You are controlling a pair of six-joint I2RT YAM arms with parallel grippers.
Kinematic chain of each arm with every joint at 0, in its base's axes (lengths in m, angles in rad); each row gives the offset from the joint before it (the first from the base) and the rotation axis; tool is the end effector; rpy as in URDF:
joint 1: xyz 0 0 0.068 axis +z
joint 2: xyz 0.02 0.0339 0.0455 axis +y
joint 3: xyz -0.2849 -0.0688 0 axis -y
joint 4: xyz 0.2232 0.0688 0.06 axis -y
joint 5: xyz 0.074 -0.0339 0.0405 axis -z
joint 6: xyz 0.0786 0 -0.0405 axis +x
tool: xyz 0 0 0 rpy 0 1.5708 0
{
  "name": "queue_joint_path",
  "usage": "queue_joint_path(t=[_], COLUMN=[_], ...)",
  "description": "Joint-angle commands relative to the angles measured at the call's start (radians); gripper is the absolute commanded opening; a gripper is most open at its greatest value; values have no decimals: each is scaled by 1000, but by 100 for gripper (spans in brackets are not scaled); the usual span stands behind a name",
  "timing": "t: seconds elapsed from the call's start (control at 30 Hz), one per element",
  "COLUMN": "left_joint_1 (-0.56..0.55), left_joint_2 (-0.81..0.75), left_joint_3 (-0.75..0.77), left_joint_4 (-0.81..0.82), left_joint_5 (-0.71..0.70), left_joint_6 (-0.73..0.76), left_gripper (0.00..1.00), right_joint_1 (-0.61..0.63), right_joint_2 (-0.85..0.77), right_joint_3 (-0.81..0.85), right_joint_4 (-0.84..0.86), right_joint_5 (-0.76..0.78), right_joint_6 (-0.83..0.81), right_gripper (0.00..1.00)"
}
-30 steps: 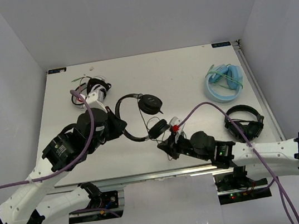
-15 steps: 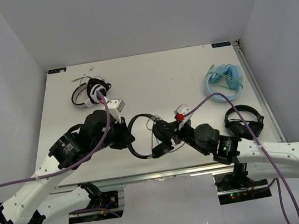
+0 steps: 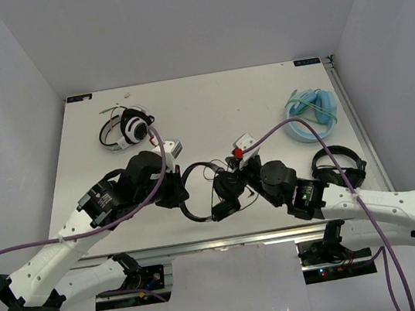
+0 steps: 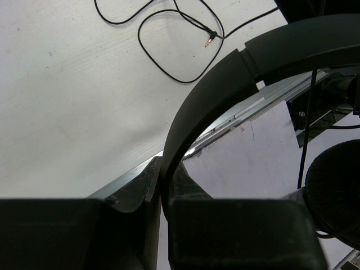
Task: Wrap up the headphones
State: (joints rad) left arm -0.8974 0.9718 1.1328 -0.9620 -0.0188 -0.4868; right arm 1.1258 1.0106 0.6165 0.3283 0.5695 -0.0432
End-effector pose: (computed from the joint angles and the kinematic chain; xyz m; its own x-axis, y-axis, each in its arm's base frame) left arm 0.1111 -0.1369 0.3342 -0.7576 0.1996 -0.6215 0.4741 0.8227 -0.3137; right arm 0.1405 0.1963 0.3153 -0.0055 -0.0959 -0.9954 -0.5293 0.8448 -0.0785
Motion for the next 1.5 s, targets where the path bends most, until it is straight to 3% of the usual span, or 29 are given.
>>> queue_joint_path(t=[0.0,0.2,0.43,0.57,0.7,0.9,1.0,1.27,1.47], left_joint_1=[-11,-12,-11,-11,-12,-12,-13,-21,-37], left_joint_2=[-17,7,39,81,153,249,287,343,394], left_joint_3=[-4,-5,2,38,80,126,145,182,206], left_joint_4=[-64,-57,-58,-95,-149,-192,-206,-307,-384], left_joint_5=[95,106,87,-34,-247,-410,-500,-733,-845], left_joint_6=[58,65,76,69,67,56,20,-125,-222], left_gripper=[0,0,0,0,0,0,0,0,0], right_joint_1=[-56,-108,-166,-178,-178,-178,-178,-178,-178], right_joint_2=[-23,-57,-44,-61,-87,-96,-85,-119,-103], right_joint_3=[62,46,51,79,163,276,324,308,312], right_joint_4=[42,46,72,12,-181,-399,-505,-543,-516], right_joint_5=[104,50,-61,-155,-198,-277,-395,-680,-801], right_joint_6=[-40,-6,5,-2,8,32,41,80,97], right_gripper=[9,13,8,8,8,8,8,8,8])
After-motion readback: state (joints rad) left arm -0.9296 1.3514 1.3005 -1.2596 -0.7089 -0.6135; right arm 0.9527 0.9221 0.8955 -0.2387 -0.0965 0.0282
